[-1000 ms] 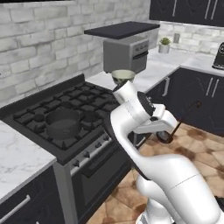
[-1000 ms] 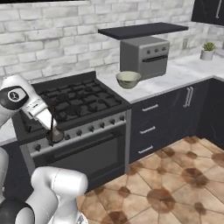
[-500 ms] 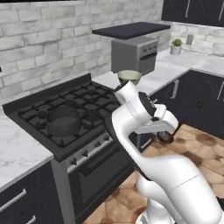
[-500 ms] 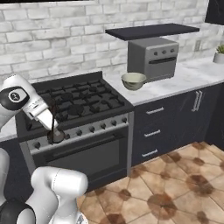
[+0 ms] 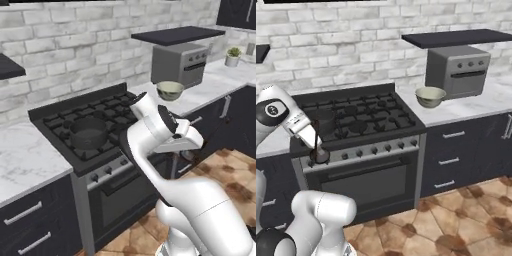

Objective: Open the cabinet and move the ladle to the pot. Then close the cabinet.

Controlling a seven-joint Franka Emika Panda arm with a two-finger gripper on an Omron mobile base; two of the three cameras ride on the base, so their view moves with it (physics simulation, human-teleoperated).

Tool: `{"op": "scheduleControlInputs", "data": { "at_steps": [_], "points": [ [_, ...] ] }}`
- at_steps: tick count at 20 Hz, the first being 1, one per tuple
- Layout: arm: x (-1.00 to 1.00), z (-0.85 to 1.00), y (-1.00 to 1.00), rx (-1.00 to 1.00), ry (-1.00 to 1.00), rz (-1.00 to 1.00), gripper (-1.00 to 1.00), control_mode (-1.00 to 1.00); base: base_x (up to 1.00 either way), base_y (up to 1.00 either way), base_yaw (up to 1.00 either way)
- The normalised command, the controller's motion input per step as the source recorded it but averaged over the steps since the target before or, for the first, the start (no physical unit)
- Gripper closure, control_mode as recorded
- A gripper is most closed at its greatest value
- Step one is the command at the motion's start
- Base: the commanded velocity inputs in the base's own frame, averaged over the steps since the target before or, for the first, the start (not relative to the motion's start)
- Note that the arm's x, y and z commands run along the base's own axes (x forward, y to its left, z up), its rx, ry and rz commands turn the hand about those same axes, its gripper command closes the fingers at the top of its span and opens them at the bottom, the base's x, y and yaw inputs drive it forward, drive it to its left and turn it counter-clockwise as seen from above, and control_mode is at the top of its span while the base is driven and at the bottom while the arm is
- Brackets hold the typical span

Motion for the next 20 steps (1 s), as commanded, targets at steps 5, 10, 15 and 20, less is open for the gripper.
{"op": "scheduleControlInputs", "data": {
  "at_steps": [5, 10, 15, 20],
  "points": [
    [0.0, 0.0, 0.0, 0.0, 0.0, 0.0, 1.0, 1.0, 0.06, -0.48, 0.28],
    [0.0, 0.0, 0.0, 0.0, 0.0, 0.0, 1.0, 1.0, 0.05, -0.27, 0.31],
    [0.0, 0.0, 0.0, 0.0, 0.0, 0.0, 1.0, 1.0, 0.16, -0.17, 0.3],
    [0.0, 0.0, 0.0, 0.0, 0.0, 0.0, 1.0, 1.0, 0.4, -0.11, 0.26]
  ]
}}
